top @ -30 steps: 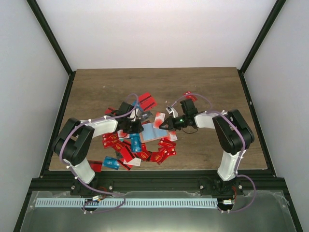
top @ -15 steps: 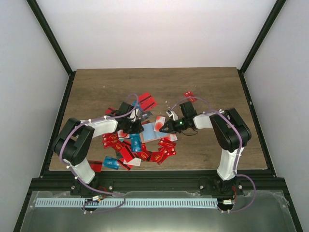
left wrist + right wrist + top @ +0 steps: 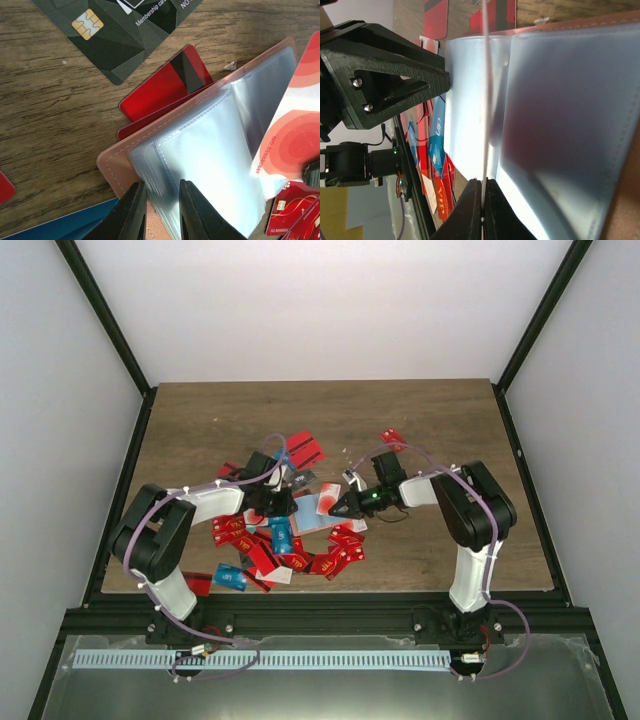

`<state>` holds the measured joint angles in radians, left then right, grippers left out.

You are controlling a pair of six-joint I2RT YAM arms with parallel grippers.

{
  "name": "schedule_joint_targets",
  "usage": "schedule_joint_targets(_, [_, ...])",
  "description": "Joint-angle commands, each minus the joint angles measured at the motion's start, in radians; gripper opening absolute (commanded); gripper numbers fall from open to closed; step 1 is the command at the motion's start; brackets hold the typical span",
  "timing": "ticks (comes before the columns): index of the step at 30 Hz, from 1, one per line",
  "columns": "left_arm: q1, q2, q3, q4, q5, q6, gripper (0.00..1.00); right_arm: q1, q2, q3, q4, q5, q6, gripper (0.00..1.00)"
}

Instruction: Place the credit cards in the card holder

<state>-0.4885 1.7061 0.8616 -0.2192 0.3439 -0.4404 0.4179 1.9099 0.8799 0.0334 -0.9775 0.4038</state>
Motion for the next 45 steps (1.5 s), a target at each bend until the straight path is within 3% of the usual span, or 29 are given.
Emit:
schedule_joint_targets(1, [0.003,0.018,-0.015,0.018,0.014,0.003,0.21,0.014,0.032,-0.009,0.015,-0.065,-0.008,0.01])
schedule_joint_targets(28, [0.001,0.072,0.03,0.031,0.082,0.047,0.21,0.089,0.113,0.027,-0.099,-0.162,-0.028,0.01])
schedule_joint_targets(39, [0.001,0.066,0.019,0.023,0.032,0.022,0.21,0.091,-0.032,-0.123,0.046,-0.069,0.245,0.01])
schedule_joint_targets(45, [0.002,0.072,0.017,0.02,0.024,0.019,0.21,0.092,-0.043,-0.138,0.057,-0.065,0.286,0.01])
